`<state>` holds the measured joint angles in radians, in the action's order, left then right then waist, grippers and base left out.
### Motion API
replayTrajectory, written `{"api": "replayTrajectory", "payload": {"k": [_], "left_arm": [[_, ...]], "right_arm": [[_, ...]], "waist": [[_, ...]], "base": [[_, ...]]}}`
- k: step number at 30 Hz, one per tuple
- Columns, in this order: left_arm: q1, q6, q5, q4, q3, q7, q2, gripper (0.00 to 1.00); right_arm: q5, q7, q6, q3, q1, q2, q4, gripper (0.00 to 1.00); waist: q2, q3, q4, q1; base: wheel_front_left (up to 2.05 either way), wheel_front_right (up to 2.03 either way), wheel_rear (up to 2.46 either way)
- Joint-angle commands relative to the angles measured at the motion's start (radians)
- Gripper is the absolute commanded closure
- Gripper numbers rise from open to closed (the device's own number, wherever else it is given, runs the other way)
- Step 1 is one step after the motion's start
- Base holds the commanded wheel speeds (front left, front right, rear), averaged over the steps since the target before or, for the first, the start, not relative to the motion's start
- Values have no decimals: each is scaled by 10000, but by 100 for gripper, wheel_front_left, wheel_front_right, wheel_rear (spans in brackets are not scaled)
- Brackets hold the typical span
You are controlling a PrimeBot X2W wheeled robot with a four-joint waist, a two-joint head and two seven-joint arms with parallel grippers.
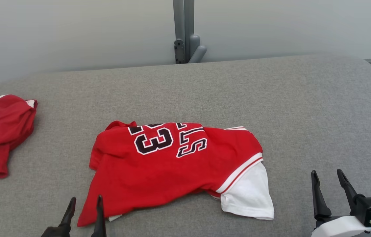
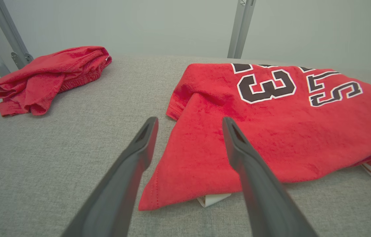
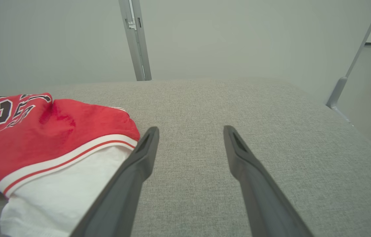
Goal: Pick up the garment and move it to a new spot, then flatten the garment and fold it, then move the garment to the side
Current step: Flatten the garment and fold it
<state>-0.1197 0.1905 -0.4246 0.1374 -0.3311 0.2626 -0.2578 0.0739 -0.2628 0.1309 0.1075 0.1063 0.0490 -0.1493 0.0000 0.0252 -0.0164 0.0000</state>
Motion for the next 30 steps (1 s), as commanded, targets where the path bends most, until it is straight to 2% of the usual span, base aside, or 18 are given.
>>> {"api": "replayTrajectory", "payload": {"k": [1, 5, 8, 17, 30], "left_arm": [[-274, -149, 185, 40, 348, 31, 109, 0], [-588, -459, 416, 78, 894, 31, 266, 0], [-788, -1061, 679, 228, 1562, 31, 523, 0], [-638, -2029, 1575, 235, 2812, 32, 1304, 0], [-515, -2669, 2317, 427, 3504, 32, 1847, 0]], "right_arm": [[-49, -30, -3, 0, 153, 28, -54, 0], [-51, -30, -3, -25, 188, 30, -178, 0], [-24, -30, -3, -123, 251, 31, -346, 0], [159, -30, -3, -230, 305, 30, -453, 0], [229, -30, -3, -312, 224, 30, -475, 0]], "waist": [[0, -211, 206, 0], [0, -287, 259, 0], [0, -330, 294, 0], [0, -207, 221, 0], [0, -137, -26, 0]], "base": [[0, 0, 0], [0, 0, 0], [0, 0, 0], [0, 0, 0], [0, 0, 0]]}}
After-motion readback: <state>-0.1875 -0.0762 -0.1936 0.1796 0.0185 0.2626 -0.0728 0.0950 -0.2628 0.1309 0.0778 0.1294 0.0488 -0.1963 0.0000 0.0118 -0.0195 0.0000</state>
